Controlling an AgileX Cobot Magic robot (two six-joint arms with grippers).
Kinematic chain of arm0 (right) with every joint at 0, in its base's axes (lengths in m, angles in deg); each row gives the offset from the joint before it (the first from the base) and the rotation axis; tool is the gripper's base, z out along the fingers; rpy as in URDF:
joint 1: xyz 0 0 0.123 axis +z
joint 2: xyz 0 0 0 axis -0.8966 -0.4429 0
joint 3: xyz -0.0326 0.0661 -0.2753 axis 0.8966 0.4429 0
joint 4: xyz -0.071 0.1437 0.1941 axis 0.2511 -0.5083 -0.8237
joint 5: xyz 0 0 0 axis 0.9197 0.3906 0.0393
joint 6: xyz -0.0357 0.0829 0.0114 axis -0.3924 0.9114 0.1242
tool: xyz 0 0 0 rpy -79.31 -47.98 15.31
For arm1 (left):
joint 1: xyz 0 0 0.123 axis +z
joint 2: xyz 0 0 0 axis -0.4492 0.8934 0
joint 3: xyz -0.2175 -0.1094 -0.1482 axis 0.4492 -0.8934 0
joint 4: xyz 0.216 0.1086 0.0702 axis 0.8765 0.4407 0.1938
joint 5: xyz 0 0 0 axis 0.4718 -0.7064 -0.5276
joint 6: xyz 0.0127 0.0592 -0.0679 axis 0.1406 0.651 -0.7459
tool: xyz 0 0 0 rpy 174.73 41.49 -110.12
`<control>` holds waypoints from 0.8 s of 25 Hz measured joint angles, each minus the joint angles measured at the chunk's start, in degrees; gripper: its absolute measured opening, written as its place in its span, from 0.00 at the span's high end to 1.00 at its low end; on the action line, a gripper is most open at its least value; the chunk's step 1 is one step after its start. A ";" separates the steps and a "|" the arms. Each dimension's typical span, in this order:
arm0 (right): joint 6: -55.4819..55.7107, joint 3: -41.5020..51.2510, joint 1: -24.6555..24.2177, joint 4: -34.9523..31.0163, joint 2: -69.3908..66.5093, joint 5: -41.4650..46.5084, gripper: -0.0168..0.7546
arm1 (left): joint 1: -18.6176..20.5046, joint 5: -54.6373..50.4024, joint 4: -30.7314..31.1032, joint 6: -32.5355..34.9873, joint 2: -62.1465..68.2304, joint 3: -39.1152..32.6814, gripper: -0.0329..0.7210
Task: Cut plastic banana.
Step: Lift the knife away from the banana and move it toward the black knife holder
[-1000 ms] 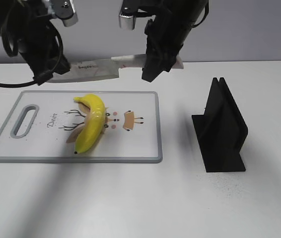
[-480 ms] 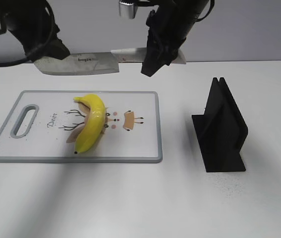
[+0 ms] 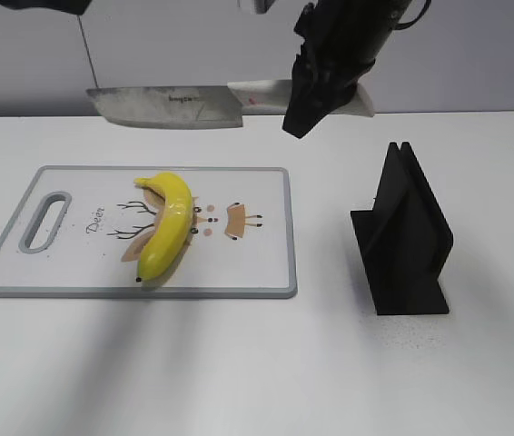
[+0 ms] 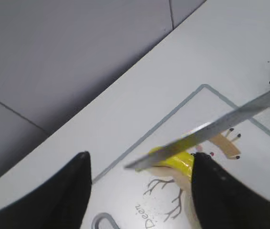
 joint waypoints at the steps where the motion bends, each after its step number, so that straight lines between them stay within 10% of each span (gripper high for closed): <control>1: 4.10 0.00 0.00 0.67 0.49 0.00 0.74 | 0.00 -1.09 1.14 -3.51 -1.28 0.00 0.11; 11: 28.10 3.58 0.00 3.57 7.26 0.06 0.74 | 0.00 -22.31 16.06 -25.34 -7.37 0.00 0.16; 20: 37.42 20.90 0.00 3.43 20.73 -0.25 0.74 | 0.00 -26.75 13.24 -29.42 -12.38 0.00 0.18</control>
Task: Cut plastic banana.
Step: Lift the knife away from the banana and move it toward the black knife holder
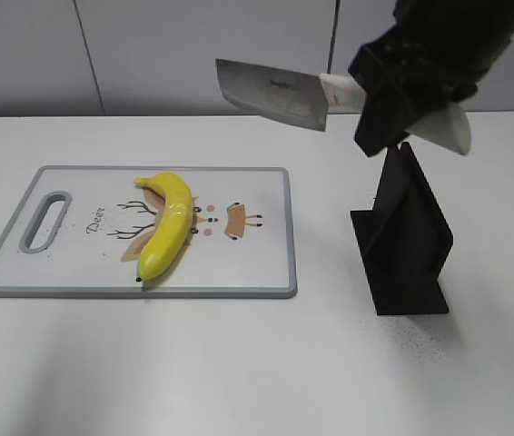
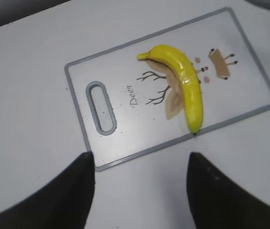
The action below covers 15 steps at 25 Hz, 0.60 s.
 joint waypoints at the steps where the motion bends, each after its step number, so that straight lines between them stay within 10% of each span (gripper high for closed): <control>1: 0.74 2.48 0.00 -0.02 1.73 -0.33 0.74 | 0.00 0.00 -0.55 -0.52 -0.94 0.00 0.18; 15: 12.13 24.75 0.00 0.31 23.36 -12.42 0.74 | 0.00 -0.08 -0.17 -1.75 -20.84 -12.85 0.18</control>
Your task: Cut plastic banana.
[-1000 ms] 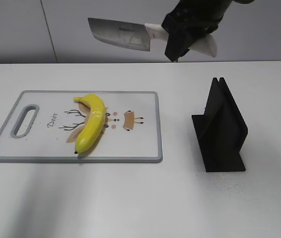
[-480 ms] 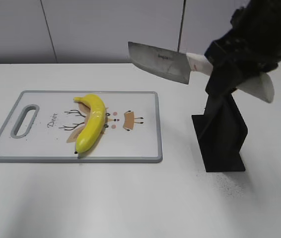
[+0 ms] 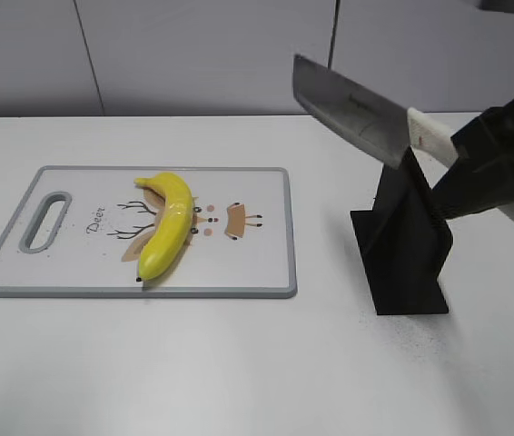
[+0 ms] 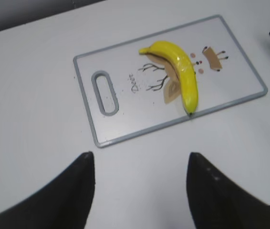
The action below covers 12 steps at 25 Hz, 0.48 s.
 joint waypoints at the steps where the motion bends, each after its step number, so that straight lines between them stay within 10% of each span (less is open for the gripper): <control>1: 1.31 0.65 0.00 0.54 1.10 -0.65 0.74 | 0.00 0.00 0.20 0.00 -1.93 -2.45 0.18; 12: 13.78 4.53 0.00 7.74 4.80 -1.76 0.74 | 0.00 0.48 0.60 0.00 -26.37 -25.21 0.18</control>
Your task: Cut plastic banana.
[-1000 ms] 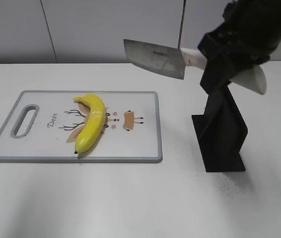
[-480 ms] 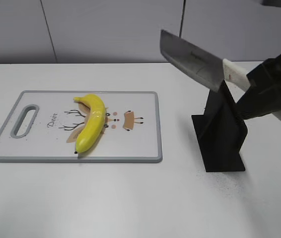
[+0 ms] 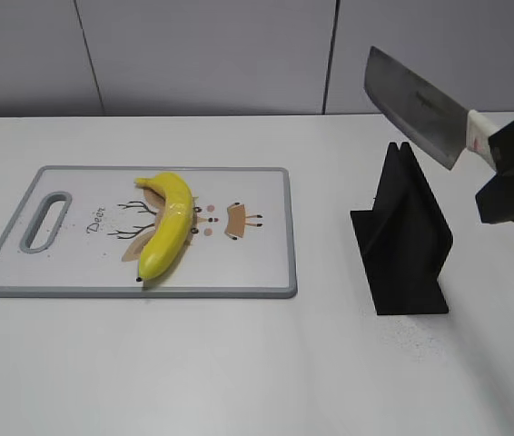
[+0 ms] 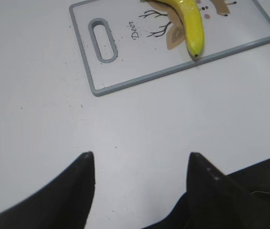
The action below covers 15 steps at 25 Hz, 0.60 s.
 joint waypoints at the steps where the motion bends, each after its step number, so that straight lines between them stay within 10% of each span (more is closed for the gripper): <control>1: 0.32 0.30 0.00 0.06 0.00 0.00 0.74 | 0.00 0.13 0.00 0.00 -2.44 -1.47 0.18; 15: 5.64 1.89 0.00 5.15 0.04 -0.17 0.74 | 0.00 1.71 -2.82 0.00 -21.26 -9.59 0.18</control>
